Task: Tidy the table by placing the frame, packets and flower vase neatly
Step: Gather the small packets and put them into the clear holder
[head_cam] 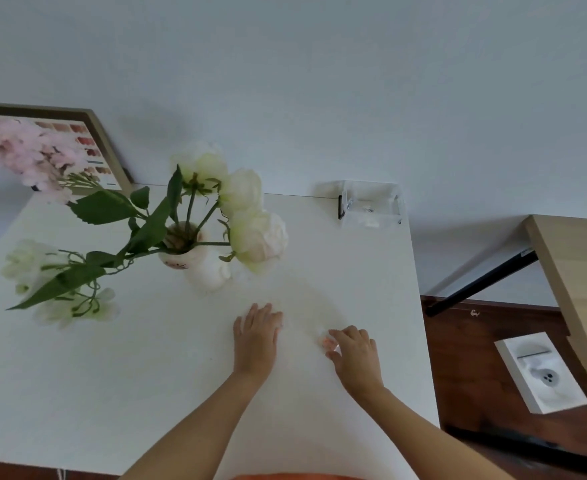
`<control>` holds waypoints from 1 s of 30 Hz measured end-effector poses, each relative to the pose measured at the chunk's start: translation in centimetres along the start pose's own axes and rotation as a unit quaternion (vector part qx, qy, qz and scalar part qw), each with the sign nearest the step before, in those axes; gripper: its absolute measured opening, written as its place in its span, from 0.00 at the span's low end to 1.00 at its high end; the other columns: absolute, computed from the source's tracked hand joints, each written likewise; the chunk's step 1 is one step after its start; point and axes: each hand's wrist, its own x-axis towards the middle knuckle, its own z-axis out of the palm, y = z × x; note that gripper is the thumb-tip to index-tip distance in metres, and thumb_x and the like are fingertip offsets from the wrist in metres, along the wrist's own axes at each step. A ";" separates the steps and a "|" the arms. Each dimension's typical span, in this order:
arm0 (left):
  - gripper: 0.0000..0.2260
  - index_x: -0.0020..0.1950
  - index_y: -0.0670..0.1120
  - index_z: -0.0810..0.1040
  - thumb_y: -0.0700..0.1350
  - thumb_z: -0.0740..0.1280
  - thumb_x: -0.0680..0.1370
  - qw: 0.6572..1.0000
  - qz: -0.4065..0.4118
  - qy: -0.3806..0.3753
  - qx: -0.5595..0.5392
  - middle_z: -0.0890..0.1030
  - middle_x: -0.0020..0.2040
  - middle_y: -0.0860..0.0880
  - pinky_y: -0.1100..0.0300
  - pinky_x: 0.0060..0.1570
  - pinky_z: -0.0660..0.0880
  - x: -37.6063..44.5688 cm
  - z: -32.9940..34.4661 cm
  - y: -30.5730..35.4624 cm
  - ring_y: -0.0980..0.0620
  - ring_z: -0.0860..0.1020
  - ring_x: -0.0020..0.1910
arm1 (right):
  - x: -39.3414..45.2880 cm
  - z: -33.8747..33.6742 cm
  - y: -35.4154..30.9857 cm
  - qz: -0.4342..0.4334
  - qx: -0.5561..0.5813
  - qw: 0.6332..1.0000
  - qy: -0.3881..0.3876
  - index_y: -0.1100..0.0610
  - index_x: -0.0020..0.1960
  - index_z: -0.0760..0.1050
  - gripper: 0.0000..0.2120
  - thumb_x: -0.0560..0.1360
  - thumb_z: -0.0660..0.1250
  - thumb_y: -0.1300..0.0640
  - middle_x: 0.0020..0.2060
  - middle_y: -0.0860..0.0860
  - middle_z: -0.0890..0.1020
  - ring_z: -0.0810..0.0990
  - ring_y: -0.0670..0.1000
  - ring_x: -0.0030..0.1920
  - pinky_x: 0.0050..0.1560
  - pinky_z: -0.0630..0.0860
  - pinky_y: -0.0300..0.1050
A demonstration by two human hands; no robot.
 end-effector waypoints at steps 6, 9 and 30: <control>0.22 0.70 0.50 0.66 0.43 0.64 0.76 0.999 0.006 0.025 -0.045 0.66 0.72 0.45 0.51 0.64 0.69 -1.3 -0.4 -0.2 0.45 0.66 0.70 | -0.1 0.2 -0.1 0.038 0.018 0.999 0.022 0.49 0.58 0.76 0.12 0.75 0.66 0.55 0.52 0.48 0.79 0.74 0.52 0.53 0.53 0.68 0.43; 0.30 0.76 0.50 0.52 0.46 0.62 0.77 0.999 -0.017 -0.026 -0.025 0.54 0.77 0.44 0.48 0.71 0.61 -0.7 -0.7 -0.4 0.45 0.55 0.76 | -0.2 0.3 -0.1 0.049 0.024 0.998 0.022 0.51 0.51 0.77 0.05 0.75 0.67 0.55 0.49 0.48 0.79 0.74 0.52 0.52 0.51 0.68 0.44; 0.16 0.59 0.41 0.66 0.39 0.66 0.74 0.970 -0.102 -0.113 -0.191 0.78 0.52 0.37 0.54 0.46 0.73 2.3 -2.4 5.2 0.38 0.77 0.50 | 2.3 -4.1 5.1 0.050 0.109 0.990 0.076 0.59 0.53 0.80 0.12 0.80 0.61 0.54 0.45 0.56 0.83 0.79 0.57 0.45 0.49 0.76 0.54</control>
